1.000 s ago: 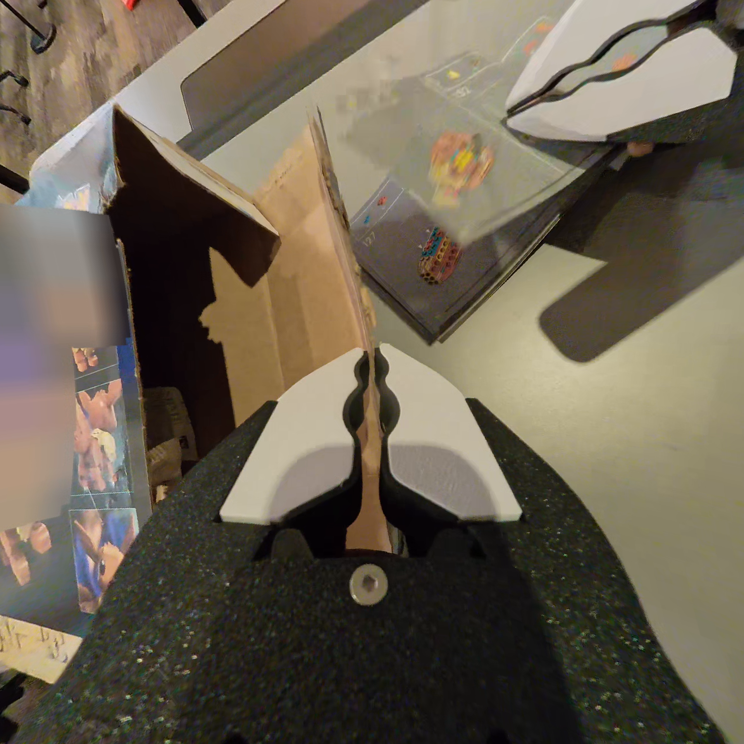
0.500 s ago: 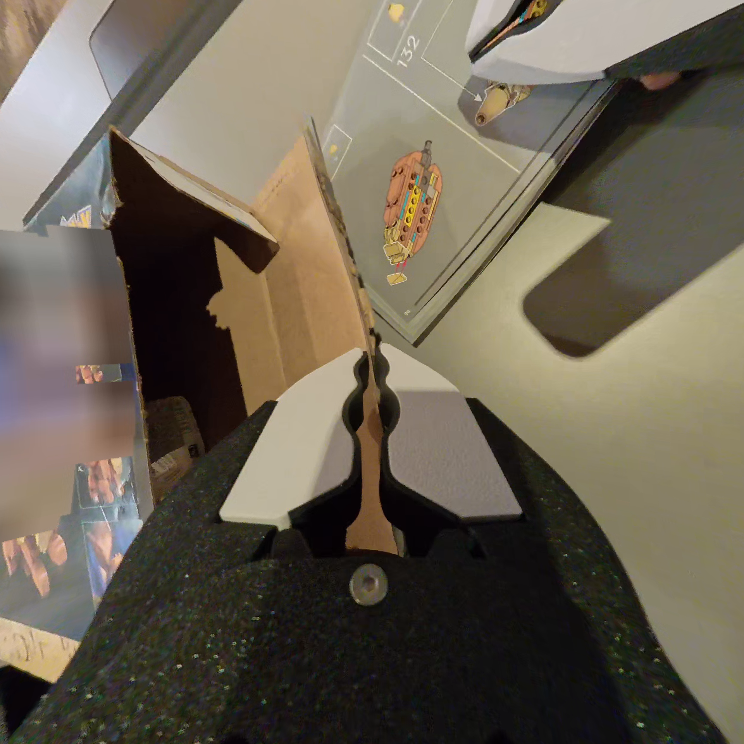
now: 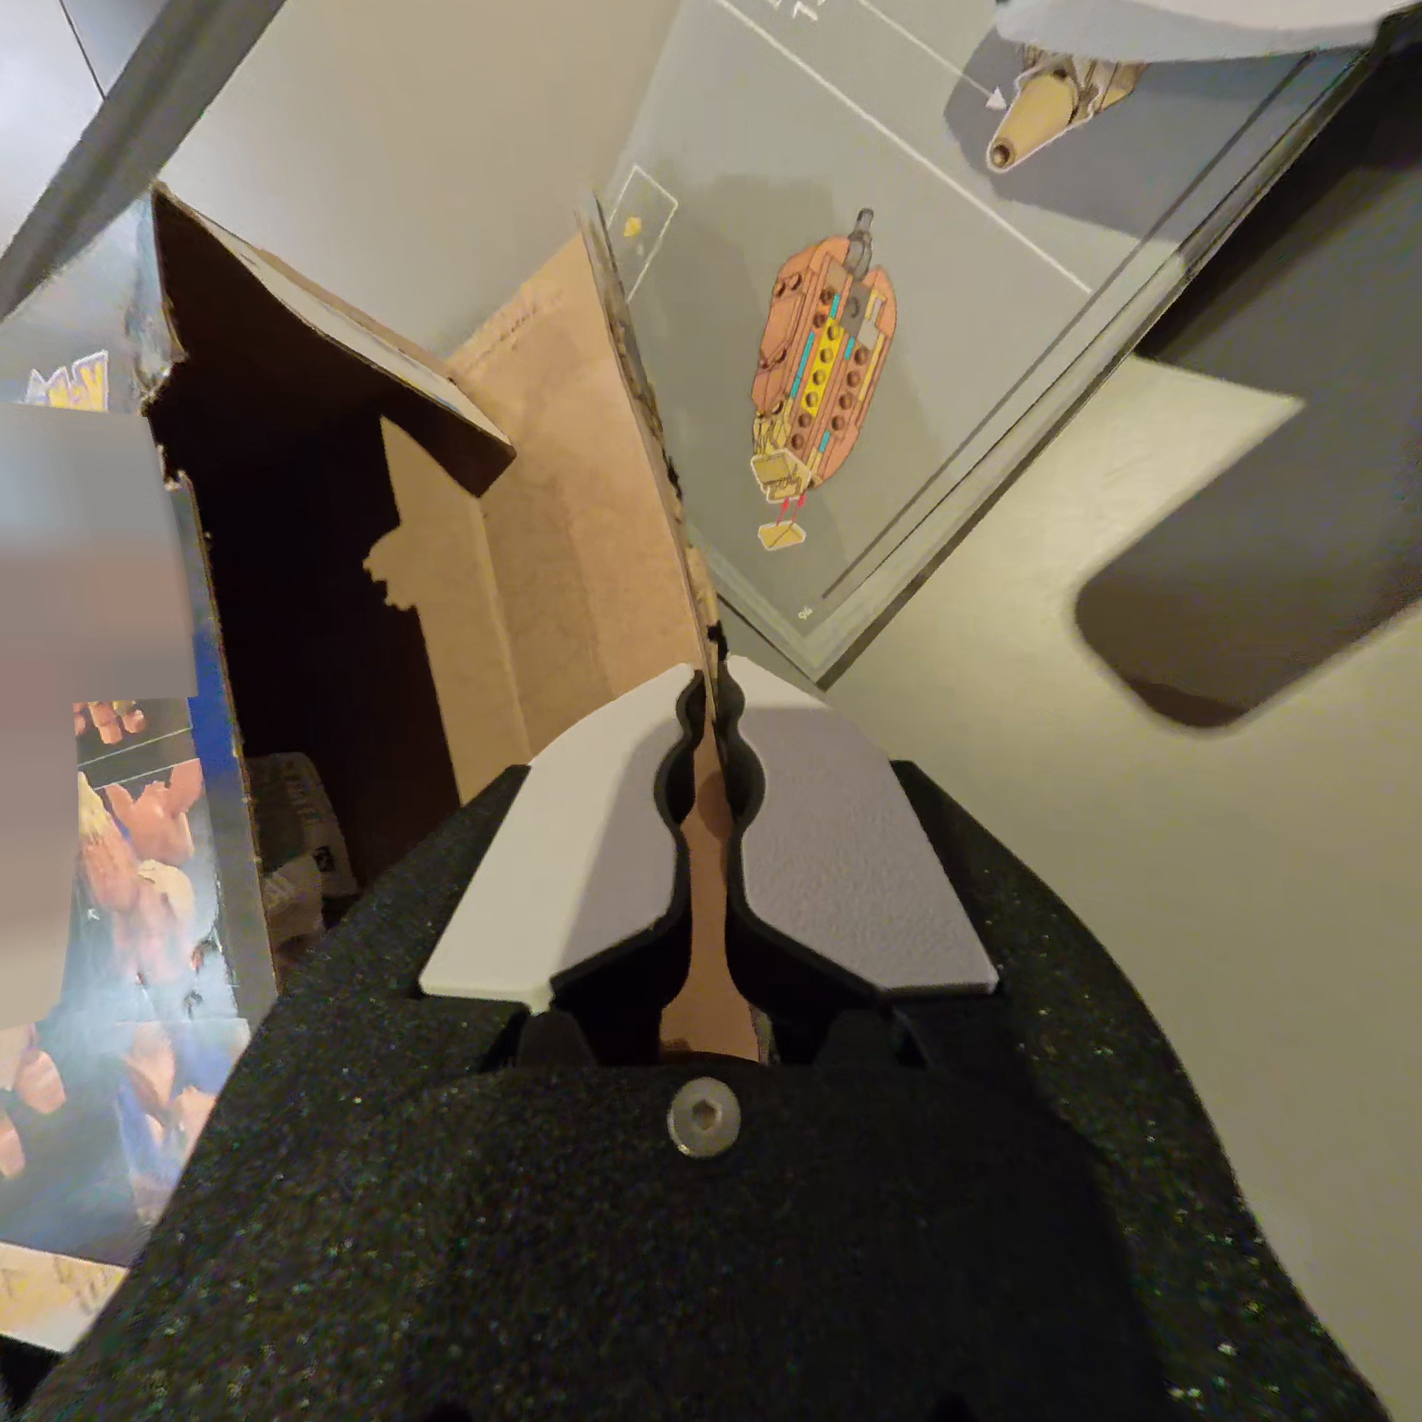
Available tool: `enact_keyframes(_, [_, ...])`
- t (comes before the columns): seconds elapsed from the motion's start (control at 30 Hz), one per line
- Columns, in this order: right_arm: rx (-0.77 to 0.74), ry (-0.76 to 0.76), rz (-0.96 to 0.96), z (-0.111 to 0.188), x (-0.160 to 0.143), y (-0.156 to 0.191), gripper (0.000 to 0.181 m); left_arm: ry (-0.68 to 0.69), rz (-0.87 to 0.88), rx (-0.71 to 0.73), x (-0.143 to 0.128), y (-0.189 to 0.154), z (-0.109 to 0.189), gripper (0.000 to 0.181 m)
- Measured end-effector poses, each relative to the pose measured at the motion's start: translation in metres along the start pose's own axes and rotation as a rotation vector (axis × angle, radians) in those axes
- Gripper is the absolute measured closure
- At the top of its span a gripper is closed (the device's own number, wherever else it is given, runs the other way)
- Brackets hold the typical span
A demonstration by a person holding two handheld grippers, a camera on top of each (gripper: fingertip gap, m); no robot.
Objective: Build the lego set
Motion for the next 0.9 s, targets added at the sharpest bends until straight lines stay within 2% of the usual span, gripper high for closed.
enact_keyframes(0.33, [-0.002,-0.008,0.019,-0.002,0.001,0.001,0.181,-0.001,-0.059,-0.05,-0.03,-0.002,0.016,0.179])
enact_keyframes(0.9, [-0.017,-0.021,0.016,-0.003,0.0,-0.001,0.18,0.091,-0.142,-0.114,-0.041,-0.006,0.008,0.172])
Point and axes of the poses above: each gripper's, where its closed fingertips meet, z back along the fingers, x out of its top, y = z × x across the jaws, the point moved 3 cm from there along z, back along the fingers, and after that the axes turned 12 degrees about -y, right-handed, at the moved point
